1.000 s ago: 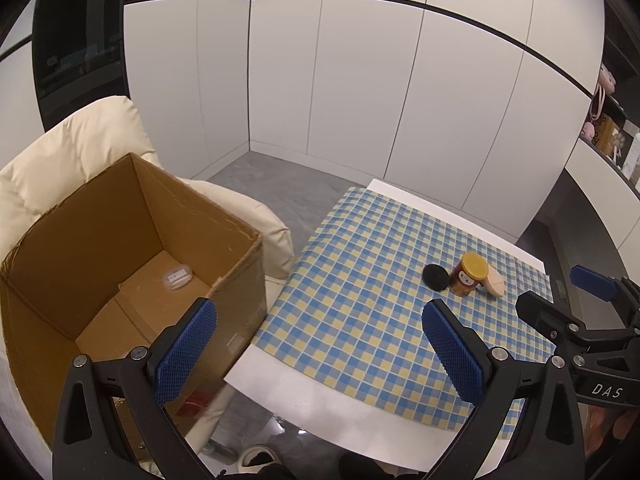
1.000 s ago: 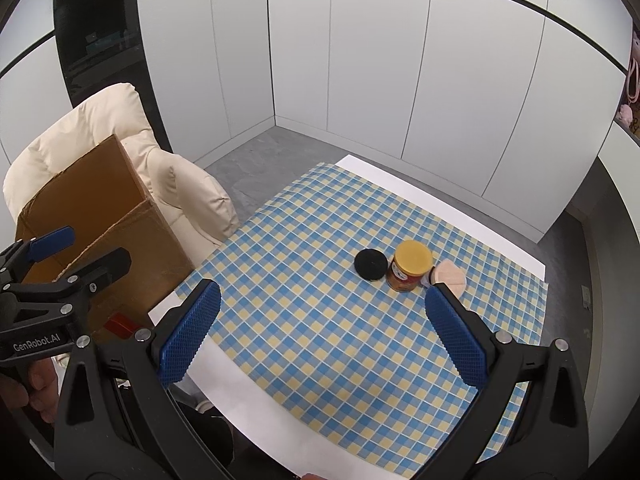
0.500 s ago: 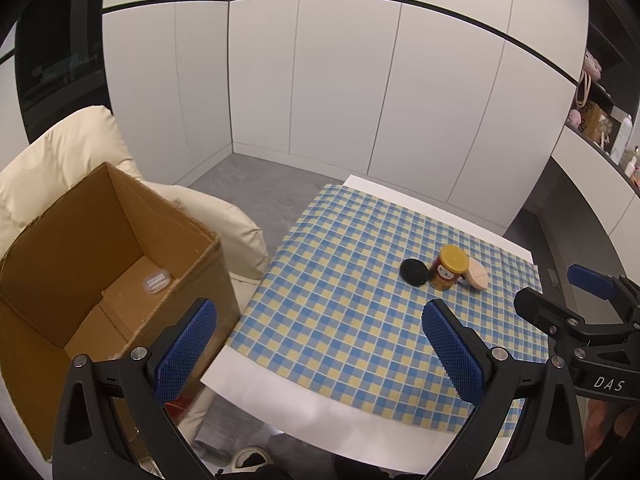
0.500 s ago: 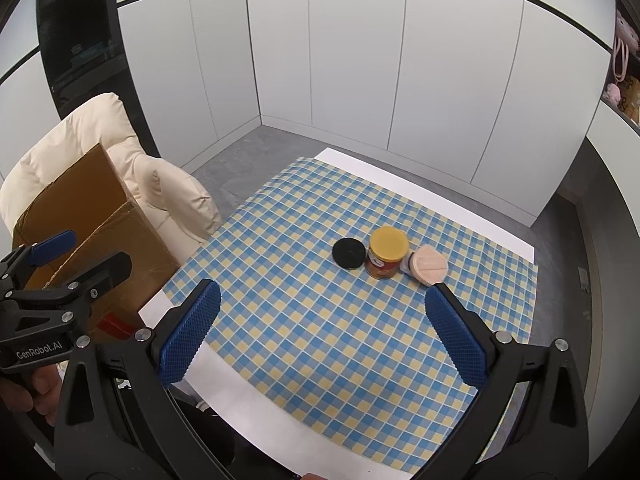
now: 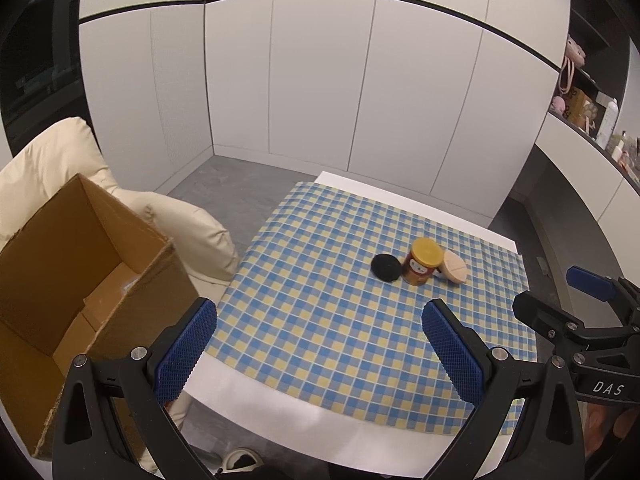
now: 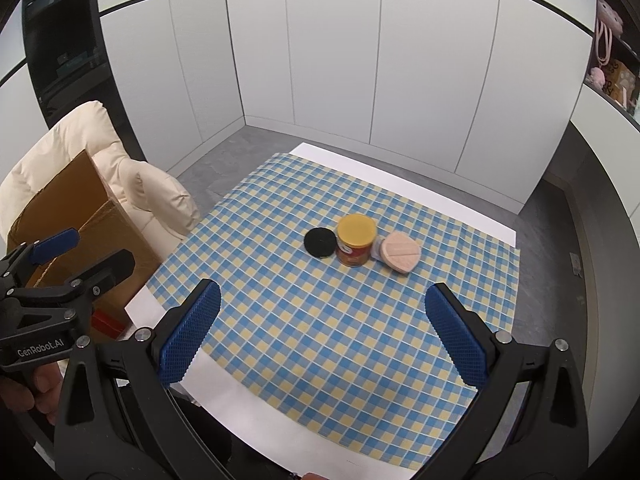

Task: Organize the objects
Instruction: 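Move both tools over the black sponge, yellow-lidded jar and pink puff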

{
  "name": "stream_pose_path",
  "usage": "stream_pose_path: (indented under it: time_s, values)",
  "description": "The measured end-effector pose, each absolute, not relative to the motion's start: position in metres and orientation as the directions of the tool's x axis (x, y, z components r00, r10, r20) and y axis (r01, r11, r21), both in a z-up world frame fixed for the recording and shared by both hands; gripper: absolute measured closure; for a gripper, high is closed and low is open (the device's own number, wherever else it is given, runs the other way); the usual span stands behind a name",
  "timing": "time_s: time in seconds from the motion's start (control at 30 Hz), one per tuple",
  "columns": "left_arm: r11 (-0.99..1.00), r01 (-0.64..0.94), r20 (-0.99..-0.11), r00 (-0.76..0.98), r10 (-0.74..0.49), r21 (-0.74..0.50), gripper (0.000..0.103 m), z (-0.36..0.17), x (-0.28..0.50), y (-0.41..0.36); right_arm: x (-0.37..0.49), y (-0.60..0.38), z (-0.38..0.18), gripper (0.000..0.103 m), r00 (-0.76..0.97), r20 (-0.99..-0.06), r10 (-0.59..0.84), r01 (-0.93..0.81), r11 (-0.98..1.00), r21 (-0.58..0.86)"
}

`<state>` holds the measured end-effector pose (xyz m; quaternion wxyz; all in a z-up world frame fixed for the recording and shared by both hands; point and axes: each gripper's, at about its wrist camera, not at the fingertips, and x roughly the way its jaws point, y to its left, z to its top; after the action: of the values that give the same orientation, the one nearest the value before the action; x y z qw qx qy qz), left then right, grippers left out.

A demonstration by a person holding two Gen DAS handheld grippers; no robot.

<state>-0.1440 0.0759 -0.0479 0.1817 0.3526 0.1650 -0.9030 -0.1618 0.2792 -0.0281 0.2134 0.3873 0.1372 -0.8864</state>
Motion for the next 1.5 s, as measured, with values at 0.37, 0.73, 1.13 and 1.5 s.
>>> stream_pose_path:
  time_s: [0.37, 0.73, 1.13, 1.5]
  values:
    - [-0.898, 0.407, -0.7, -0.69, -0.183, -0.166, 0.0, -0.047, -0.16, 0.098, -0.165, 0.307, -0.027, 0.0, -0.615, -0.749, -0.247, 0.453, -0.888, -0.079]
    - [-0.909, 0.382, -0.703, -0.692, -0.163, -0.166, 0.001, -0.044, -0.171, 0.116, -0.165, 0.329, -0.026, 0.0, -0.62, -0.751, -0.228, 0.425, -0.902, -0.077]
    - [-0.919, 0.361, -0.707, -0.691, -0.15, -0.158, 0.001, -0.045, -0.18, 0.13, -0.166, 0.346, -0.025, 0.0, -0.621, -0.753, -0.218, 0.407, -0.911, -0.071]
    - [-0.932, 0.332, -0.705, -0.695, -0.14, -0.143, 0.001, -0.044, -0.187, 0.148, -0.169, 0.363, -0.027, 0.0, -0.623, -0.757, -0.198, 0.387, -0.919, -0.078]
